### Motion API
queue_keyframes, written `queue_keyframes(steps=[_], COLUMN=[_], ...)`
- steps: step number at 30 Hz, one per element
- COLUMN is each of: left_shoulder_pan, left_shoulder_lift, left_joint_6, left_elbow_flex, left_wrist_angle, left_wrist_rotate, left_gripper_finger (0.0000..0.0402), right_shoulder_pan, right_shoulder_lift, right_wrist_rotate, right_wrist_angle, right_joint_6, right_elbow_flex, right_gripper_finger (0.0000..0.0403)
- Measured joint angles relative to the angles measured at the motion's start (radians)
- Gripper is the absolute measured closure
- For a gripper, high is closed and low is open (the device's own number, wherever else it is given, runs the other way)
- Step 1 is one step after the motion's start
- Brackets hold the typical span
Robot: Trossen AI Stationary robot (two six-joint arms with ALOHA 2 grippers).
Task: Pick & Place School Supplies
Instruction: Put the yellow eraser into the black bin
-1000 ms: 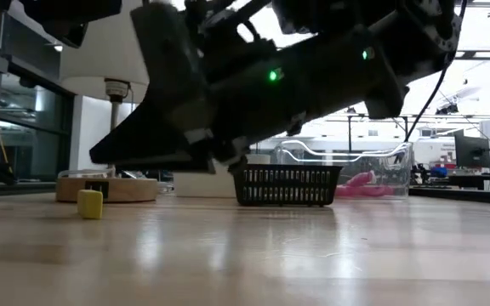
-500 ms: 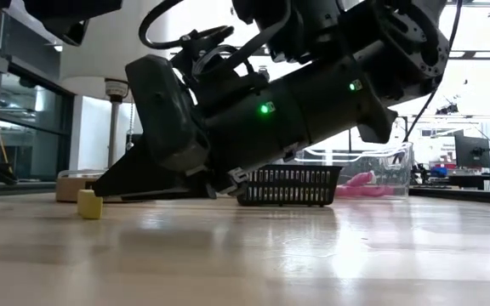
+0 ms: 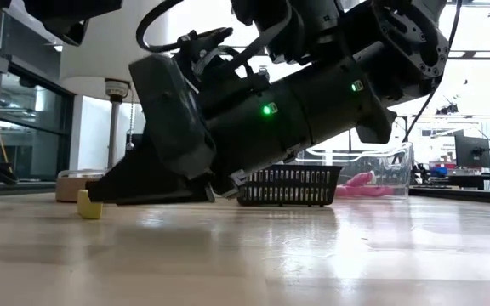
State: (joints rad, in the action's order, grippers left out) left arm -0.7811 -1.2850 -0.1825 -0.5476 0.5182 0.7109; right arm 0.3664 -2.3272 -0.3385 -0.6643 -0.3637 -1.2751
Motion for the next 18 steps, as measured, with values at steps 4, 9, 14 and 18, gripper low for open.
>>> queue_keyframes(steps=[4, 9, 14, 18], left_shoulder_pan=[0.0, 0.0, 0.0, 0.0], left_shoulder_lift=[0.0, 0.0, 0.0, 0.0], left_joint_6=[0.0, 0.0, 0.0, 0.0], left_elbow_flex=[0.0, 0.0, 0.0, 0.0], left_wrist_angle=[0.0, 0.0, 0.0, 0.0], left_wrist_rotate=[0.0, 0.0, 0.0, 0.0], left_gripper_finger=[0.0208, 0.0208, 0.0208, 0.0208], right_shoulder_pan=[0.0, 0.0, 0.0, 0.0], right_shoulder_lift=[0.0, 0.0, 0.0, 0.0], right_wrist_rotate=[0.001, 0.001, 0.001, 0.001], right_wrist_angle=[0.02, 0.024, 0.024, 0.024], right_joint_6=[-0.005, -0.006, -0.006, -0.007], right_elbow_flex=[0.0, 0.0, 0.0, 0.0], right_gripper_finger=[0.0259, 0.0259, 0.0259, 0.0259])
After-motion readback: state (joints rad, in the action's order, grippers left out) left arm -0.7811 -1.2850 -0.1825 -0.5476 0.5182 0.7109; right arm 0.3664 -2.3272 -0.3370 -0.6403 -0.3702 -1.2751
